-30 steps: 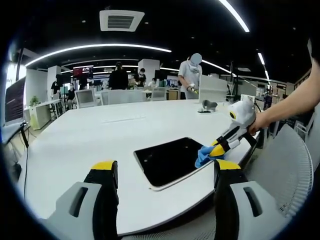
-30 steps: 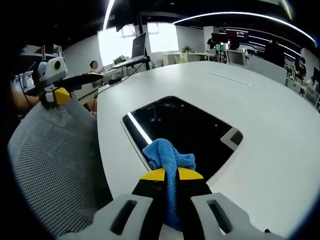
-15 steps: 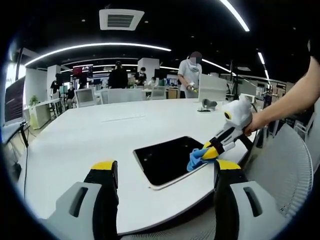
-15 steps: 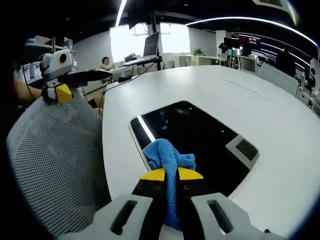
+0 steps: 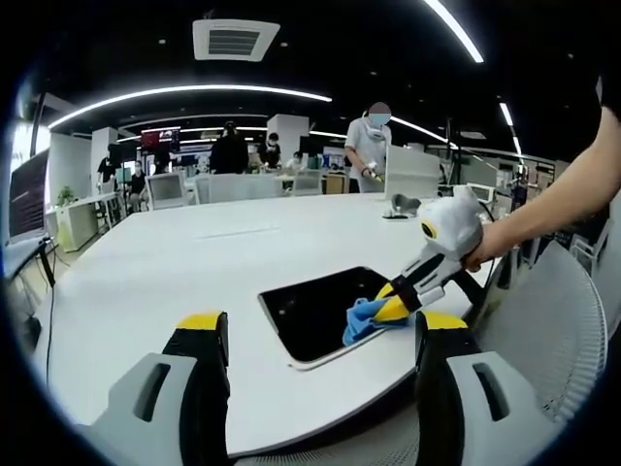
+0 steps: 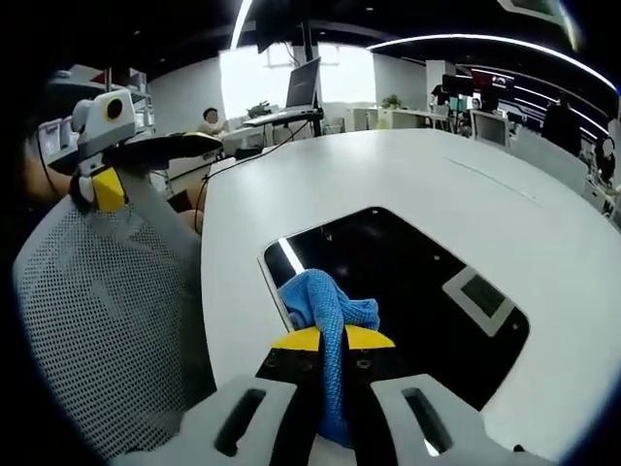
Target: Wipe the mirror surface with the cleaning cloth until all visible marks leave the cleaned area.
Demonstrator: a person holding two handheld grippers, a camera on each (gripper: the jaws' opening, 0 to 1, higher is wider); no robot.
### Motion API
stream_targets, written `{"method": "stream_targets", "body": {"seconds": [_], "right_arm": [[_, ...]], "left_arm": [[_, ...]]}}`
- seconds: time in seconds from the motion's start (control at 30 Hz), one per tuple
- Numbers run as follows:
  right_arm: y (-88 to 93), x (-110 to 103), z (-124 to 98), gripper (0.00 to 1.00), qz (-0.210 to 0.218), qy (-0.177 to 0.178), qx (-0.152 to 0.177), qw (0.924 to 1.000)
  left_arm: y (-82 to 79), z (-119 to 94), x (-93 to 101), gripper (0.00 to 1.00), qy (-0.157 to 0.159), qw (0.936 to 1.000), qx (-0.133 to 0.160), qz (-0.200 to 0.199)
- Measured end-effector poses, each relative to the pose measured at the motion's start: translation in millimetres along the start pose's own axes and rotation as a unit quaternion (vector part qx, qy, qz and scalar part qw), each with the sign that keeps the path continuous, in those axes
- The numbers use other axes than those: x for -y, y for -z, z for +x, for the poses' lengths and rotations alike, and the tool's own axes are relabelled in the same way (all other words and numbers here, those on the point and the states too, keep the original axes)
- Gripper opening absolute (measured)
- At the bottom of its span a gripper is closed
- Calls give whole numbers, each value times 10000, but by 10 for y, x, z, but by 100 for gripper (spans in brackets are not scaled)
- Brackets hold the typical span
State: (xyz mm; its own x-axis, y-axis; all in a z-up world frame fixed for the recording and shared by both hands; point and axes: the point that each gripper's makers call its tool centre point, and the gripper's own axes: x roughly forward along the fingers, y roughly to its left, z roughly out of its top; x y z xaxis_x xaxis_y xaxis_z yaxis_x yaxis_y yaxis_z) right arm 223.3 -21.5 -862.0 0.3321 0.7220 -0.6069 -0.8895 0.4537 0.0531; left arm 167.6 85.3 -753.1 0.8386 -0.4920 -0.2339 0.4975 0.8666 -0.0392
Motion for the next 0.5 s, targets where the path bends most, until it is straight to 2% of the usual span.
{"method": "stream_targets", "body": {"seconds": [0.17,0.23,0.27,0.5], "right_arm": [[-91,-65,124,1,32,-12,24,10000],[-122,-100,171,1,-45,-25,5,10000],[-144,-112,202,1,-218,-36,-19,9998],[-277,-206,388,1,-312,-159,-10,9994]], "left_arm": [[5,0,4,77,4,10000,-24,-2],[1,0,-1,77,-15,10000,-10,4],[3,-2,7,77,-1,10000,-11,4],[-16,-5,2,77,-10,10000,68,3]]}}
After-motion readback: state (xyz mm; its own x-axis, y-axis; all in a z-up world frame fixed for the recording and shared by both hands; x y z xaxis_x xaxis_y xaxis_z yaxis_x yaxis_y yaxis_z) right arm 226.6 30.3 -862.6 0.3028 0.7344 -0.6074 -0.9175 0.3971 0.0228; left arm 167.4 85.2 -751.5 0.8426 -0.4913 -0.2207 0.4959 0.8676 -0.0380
